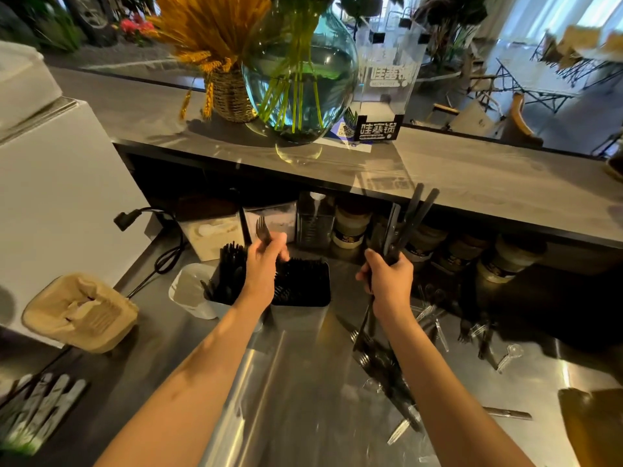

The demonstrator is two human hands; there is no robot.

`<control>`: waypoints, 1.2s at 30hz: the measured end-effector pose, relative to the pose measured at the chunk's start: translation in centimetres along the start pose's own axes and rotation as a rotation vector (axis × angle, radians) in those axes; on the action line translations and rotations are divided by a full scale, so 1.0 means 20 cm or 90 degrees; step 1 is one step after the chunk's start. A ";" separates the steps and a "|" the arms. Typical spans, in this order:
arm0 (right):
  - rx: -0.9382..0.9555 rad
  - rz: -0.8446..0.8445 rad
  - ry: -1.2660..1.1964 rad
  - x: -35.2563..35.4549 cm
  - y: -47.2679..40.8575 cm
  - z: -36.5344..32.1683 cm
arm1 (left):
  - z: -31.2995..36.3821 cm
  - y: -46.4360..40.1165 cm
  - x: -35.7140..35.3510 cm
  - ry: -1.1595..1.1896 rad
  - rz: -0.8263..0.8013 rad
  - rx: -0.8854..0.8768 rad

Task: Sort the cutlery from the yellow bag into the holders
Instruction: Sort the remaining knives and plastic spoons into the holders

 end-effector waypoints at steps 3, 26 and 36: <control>0.009 -0.014 0.012 -0.01 -0.01 0.01 | 0.02 -0.03 0.01 0.055 -0.005 -0.006; 0.011 -0.070 0.021 -0.06 0.09 0.03 | -0.22 0.09 -0.22 -1.019 -0.262 -0.183; -0.052 -0.301 -0.053 -0.14 0.19 -0.01 | -0.20 0.08 -0.20 -0.907 -0.314 -0.062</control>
Point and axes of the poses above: each hand's wrist, its own y-axis away from the middle knuckle, its own x-axis out of the back of the hand, z = x × y, the point moved 5 cm from there along -y, towards the middle knuckle, and after that the axes turned 7 degrees about -y, right-handed, at the moved point
